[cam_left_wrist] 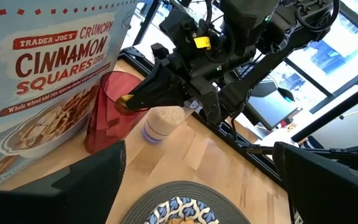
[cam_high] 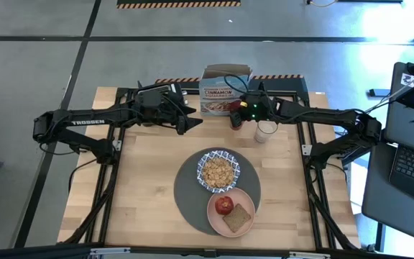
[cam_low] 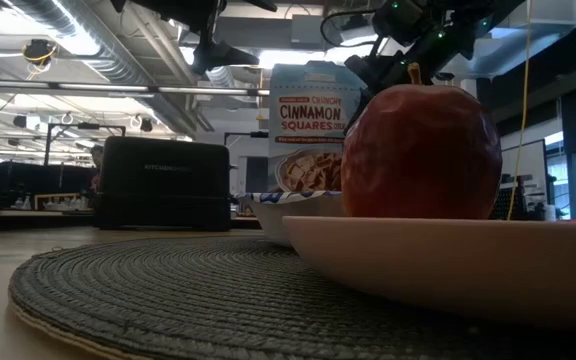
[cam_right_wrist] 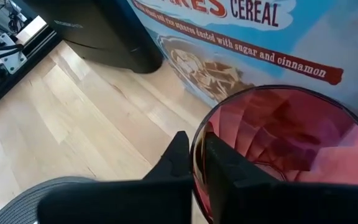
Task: Arrange a breakfast setting
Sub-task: Put the spoon on the gray placemat
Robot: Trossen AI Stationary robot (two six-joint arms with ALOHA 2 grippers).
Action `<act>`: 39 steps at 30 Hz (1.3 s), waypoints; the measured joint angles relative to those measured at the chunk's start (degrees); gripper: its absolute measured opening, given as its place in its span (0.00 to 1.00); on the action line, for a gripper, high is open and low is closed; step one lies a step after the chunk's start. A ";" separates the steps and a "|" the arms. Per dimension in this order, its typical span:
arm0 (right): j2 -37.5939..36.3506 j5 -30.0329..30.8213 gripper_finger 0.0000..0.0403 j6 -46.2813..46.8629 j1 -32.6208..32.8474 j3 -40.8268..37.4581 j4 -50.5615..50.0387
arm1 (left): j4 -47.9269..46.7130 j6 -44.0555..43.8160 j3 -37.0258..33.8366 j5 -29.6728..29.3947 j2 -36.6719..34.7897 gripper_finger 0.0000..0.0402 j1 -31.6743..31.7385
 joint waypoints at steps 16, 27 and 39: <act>-3.68 -0.55 0.00 -0.43 0.02 0.00 -0.11 | -0.02 0.00 0.00 0.02 0.00 0.98 -0.02; -3.80 0.02 0.02 -4.68 0.07 0.00 -2.52 | -0.01 1.11 0.00 -0.22 0.00 0.98 -0.02; -3.80 -4.61 0.32 -18.09 0.00 0.00 -4.80 | -0.02 1.18 0.00 -0.31 0.00 0.98 -0.02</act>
